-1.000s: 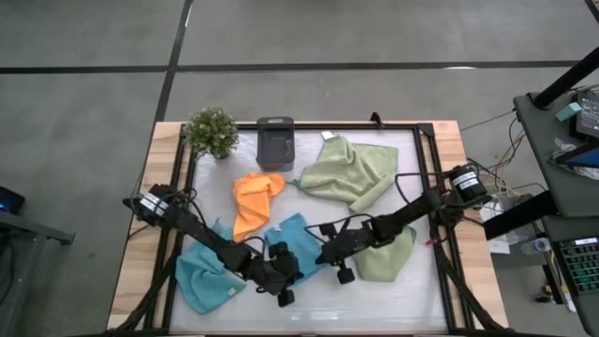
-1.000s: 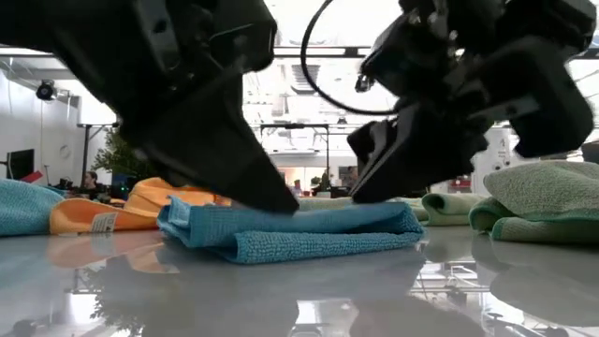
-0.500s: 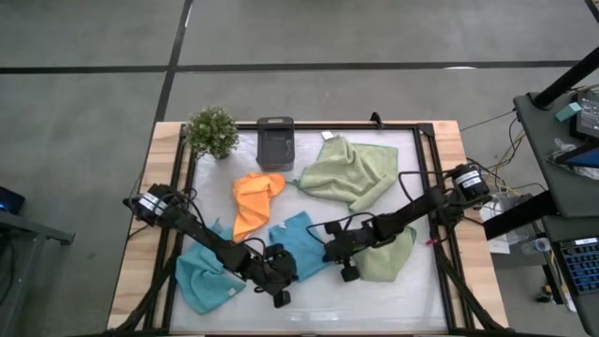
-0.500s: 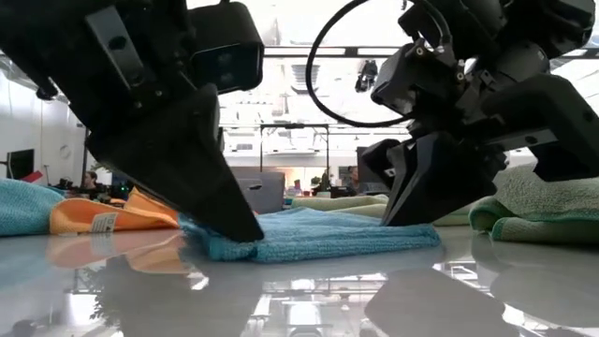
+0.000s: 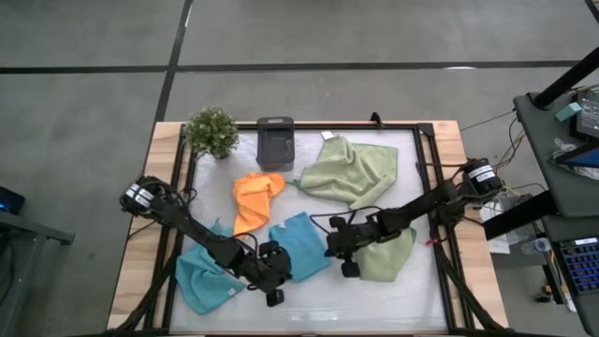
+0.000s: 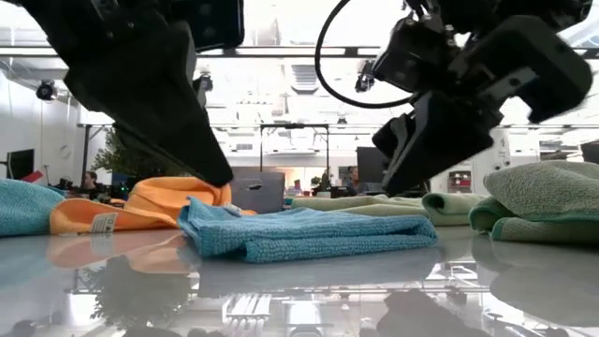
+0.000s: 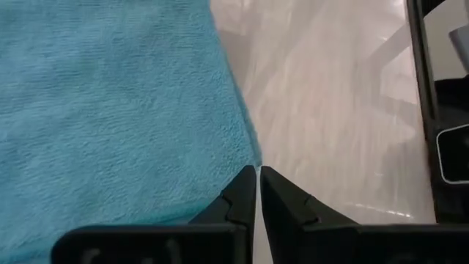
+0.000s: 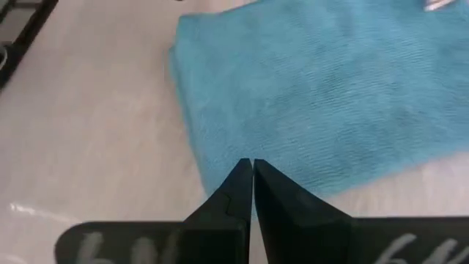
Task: Fold microfiber towels
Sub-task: Fold the right blue towel
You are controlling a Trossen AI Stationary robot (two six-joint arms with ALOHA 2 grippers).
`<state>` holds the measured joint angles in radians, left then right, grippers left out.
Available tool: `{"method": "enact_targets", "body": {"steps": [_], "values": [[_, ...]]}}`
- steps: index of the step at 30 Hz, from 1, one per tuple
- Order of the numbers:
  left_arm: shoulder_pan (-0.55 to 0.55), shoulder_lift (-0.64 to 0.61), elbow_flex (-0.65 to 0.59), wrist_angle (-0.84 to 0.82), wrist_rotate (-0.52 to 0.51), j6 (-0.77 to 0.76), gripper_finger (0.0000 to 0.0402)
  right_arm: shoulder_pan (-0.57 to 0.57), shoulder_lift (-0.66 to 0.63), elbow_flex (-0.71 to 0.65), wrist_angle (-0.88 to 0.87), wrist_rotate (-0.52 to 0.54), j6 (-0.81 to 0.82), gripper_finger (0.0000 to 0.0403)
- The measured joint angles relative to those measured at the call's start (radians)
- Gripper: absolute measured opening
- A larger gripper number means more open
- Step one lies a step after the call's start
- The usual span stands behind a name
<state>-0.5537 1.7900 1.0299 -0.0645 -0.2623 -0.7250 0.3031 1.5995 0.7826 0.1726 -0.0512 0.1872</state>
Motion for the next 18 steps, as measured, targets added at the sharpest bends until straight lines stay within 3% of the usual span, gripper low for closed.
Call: {"method": "enact_targets", "body": {"steps": [8, 14, 18], "values": [[0.004, -0.029, -0.004, -0.099, -0.019, 0.007, 0.0008, -0.021, -0.025, 0.001, -0.074, 0.000, -0.040, 0.0046], [0.022, -0.029, -0.007, -0.096, -0.191, 0.105, 0.0008, -0.004, -0.026, 0.000, -0.052, -0.011, -0.259, 0.0109], [0.043, -0.029, -0.019, -0.096, -0.324, 0.190, 0.0008, 0.006, -0.014, 0.001, 0.038, -0.011, -0.322, 0.0149]]}}
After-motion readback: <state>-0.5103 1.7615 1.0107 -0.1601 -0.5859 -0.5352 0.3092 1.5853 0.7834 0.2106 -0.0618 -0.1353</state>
